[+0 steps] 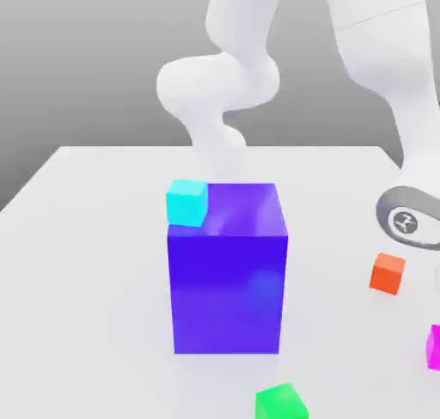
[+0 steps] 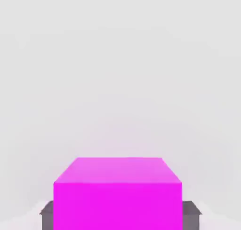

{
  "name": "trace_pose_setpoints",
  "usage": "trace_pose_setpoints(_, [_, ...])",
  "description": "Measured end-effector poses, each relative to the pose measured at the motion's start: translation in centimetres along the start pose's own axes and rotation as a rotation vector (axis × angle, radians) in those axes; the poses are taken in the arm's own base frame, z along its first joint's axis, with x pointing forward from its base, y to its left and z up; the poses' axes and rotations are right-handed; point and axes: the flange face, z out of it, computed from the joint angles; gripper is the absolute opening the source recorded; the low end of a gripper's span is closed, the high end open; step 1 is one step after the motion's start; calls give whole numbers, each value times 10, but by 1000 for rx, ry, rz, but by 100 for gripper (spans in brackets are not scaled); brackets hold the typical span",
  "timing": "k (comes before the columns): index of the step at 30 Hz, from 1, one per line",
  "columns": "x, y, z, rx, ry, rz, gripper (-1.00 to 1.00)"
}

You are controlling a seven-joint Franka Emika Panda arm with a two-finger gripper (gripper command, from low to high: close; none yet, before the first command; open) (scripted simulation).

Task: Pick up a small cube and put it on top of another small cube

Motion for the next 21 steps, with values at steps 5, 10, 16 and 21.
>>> trace_pose_setpoints(5, [1, 0, -36, 1, 0, 0, -100])
trace_pose_setpoints(10, [12, 98, -77, -11, -2, 301, -100])
trace_pose_setpoints(16, [-9, 254, -100, -3, -2, 797, -100])
trace_pose_setpoints(21, [-18, 287, -55, 1, -1, 905, 100])
